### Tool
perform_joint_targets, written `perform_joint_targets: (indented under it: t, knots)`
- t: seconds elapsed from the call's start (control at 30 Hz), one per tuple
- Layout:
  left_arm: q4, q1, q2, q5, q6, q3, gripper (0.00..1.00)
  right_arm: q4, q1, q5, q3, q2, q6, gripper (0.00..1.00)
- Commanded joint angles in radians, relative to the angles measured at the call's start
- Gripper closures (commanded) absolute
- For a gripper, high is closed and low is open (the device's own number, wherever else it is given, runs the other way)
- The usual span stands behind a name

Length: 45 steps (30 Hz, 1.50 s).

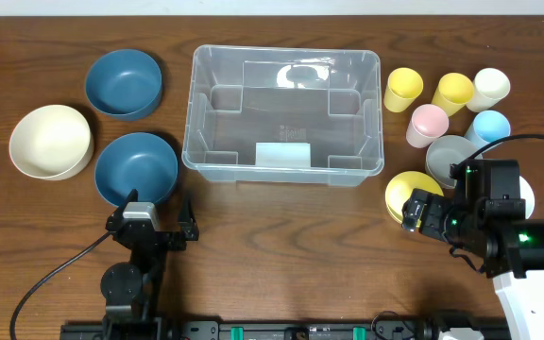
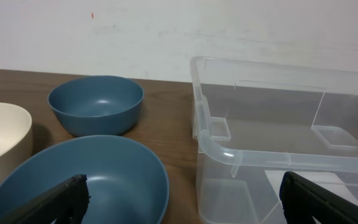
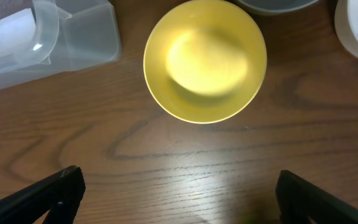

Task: Pack container
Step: 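Move the right gripper to the yellow bowl rim and grasp it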

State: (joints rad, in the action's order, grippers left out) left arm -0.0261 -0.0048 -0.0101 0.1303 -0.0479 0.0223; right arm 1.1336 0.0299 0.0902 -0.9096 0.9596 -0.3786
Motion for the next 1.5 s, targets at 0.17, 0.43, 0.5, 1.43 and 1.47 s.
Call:
perform_joint_targets:
  t: [0.17, 0.43, 0.5, 1.43, 1.47]
  knots:
    - [-0.033, -0.003, 0.004, 0.011, 0.01, -0.018, 0.02, 0.031, -0.01, -0.2, 0.022, 0.029, -0.367, 0.01]
    - [-0.033, -0.003, 0.004, 0.011, 0.009, -0.018, 0.02, -0.143, -0.018, -0.202, 0.093, 0.136, -0.369, 0.05]
    - [-0.033, -0.003, 0.004, 0.011, 0.01, -0.018, 0.02, -0.181, -0.018, -0.214, 0.102, 0.177, -0.37, 0.06]
    - [-0.033, -0.003, 0.004, 0.011, 0.01, -0.018, 0.02, -0.366, -0.018, -0.264, 0.106, 0.628, -0.436, 0.86]
    - [-0.033, -0.003, 0.004, 0.011, 0.01, -0.018, 0.02, -0.362, -0.018, -0.262, 0.106, 0.628, -0.436, 0.89]
